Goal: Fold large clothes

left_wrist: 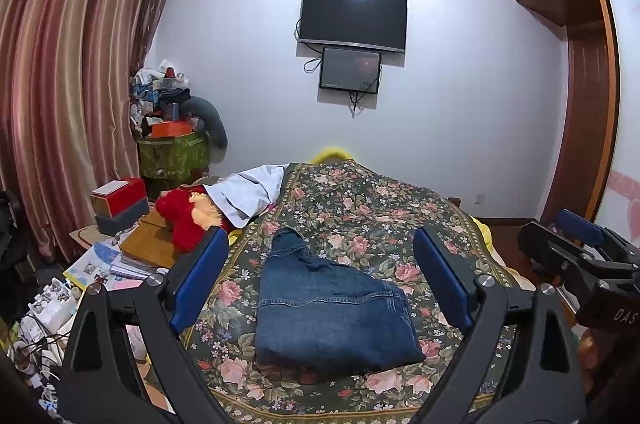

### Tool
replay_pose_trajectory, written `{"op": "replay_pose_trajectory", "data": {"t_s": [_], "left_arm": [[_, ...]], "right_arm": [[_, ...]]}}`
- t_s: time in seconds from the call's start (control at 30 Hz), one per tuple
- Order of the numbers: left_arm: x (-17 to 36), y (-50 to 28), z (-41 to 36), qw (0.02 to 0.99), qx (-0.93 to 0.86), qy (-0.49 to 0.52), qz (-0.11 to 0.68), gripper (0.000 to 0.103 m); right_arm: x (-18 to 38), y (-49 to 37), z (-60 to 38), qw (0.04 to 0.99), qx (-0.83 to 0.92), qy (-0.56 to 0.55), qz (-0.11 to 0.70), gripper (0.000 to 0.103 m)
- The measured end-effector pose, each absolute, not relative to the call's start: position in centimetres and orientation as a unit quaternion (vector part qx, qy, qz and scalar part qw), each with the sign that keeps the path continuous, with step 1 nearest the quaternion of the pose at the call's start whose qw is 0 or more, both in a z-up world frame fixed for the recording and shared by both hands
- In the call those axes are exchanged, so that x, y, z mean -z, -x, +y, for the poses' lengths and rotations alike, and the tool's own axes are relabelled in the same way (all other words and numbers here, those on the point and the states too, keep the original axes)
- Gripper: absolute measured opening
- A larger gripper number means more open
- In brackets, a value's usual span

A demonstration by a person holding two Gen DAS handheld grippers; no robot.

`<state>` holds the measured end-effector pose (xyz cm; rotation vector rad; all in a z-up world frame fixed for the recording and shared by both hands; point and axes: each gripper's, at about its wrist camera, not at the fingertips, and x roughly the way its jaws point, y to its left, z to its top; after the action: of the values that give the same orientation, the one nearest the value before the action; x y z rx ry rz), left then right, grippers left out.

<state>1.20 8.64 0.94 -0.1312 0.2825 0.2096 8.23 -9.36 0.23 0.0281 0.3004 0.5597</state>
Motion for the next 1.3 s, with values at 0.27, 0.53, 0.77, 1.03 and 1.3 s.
{"op": "replay_pose_trajectory", "data": {"t_s": [0.27,0.53,0.77,1.03,1.3], "left_arm": [[-0.78,-1.11,8.71,0.983,-0.096,0.061,0.141,0.095],[-0.83,-1.26,8.76,0.983,-0.094,0.063,0.142,0.095],[-0.78,-1.32,9.1,0.982,-0.088,0.073,0.147,0.096],[-0.89,-1.52,8.99,0.982,-0.072,0.077,0.156,0.096],[-1.04,-1.42,8.34,0.984,-0.069,0.068,0.153,0.096]], "right_arm": [[-0.36,-8.09,-9.26,0.951,-0.273,-0.014,0.146,0.102],[-0.42,-8.04,-9.22,0.951,-0.271,-0.014,0.146,0.102],[-0.39,-8.09,-9.21,0.952,-0.27,-0.014,0.145,0.102],[-0.45,-8.05,-9.2,0.953,-0.266,-0.017,0.143,0.102],[-0.41,-7.86,-8.82,0.955,-0.259,-0.022,0.144,0.103]]}}
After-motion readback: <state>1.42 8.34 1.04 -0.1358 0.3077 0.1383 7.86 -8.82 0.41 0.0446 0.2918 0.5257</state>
